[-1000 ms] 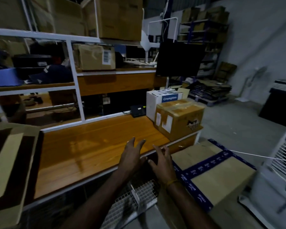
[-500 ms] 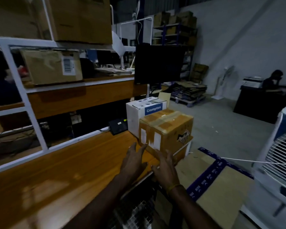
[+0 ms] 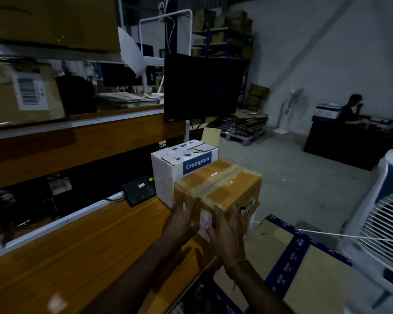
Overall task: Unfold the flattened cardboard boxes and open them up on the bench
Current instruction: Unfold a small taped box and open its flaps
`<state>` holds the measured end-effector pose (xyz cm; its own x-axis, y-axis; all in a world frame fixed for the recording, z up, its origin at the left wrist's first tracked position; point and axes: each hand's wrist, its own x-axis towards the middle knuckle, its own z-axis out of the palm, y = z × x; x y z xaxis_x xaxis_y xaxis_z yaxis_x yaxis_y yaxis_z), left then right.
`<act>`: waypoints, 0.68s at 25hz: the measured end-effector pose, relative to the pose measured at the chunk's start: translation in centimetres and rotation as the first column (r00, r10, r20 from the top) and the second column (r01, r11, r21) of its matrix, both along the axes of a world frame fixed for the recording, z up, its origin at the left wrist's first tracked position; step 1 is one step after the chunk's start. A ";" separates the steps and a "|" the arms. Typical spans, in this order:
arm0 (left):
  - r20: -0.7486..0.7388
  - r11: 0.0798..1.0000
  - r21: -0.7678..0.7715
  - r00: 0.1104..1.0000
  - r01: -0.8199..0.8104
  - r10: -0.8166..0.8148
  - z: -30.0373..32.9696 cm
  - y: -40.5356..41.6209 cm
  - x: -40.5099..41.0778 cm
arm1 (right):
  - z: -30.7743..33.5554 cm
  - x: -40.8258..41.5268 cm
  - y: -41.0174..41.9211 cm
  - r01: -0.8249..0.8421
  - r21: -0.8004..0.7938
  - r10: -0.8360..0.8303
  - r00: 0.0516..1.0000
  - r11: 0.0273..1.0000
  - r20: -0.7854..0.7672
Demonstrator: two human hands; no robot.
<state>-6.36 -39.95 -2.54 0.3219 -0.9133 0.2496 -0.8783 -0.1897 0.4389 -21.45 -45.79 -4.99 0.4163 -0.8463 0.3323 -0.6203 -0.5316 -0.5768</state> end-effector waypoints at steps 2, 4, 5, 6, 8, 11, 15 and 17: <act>0.004 1.000 0.017 1.000 0.000 0.000 0.0 -2.3 0.9 | -0.7 0.2 -2.2 -0.005 0.032 0.006 0.999 0.999 -0.044; -0.014 0.999 0.041 1.000 -0.015 0.016 -0.1 -4.3 1.9 | -1.5 0.2 -4.1 -0.009 0.093 0.014 0.999 0.996 -0.051; -0.034 0.998 0.054 0.999 -0.028 0.030 -0.1 -5.3 2.6 | -1.8 0.3 -4.7 -0.004 0.119 0.009 0.999 0.993 -0.042; -0.050 0.997 0.070 0.998 -0.040 0.044 -0.2 -6.2 3.5 | -2.1 0.6 -5.1 0.004 0.133 0.000 1.000 0.991 -0.030; -0.101 0.992 0.121 0.994 -0.036 0.049 -0.5 -7.9 5.5 | -2.6 1.2 -5.4 -0.004 0.171 0.001 1.000 0.985 0.020; -0.199 0.990 0.141 0.980 0.028 0.001 -0.7 -9.6 7.8 | -3.2 2.4 -5.6 -0.011 0.176 -0.018 0.987 0.984 0.159; -0.295 0.998 0.056 0.955 0.003 0.013 -1.9 -9.9 9.0 | -3.4 3.0 -5.6 -0.032 0.259 -0.027 0.975 0.965 0.221; -0.359 0.999 0.048 0.933 -0.023 0.038 -2.2 -9.7 8.9 | -3.5 3.0 -5.1 -0.042 0.282 -0.024 0.973 0.958 0.228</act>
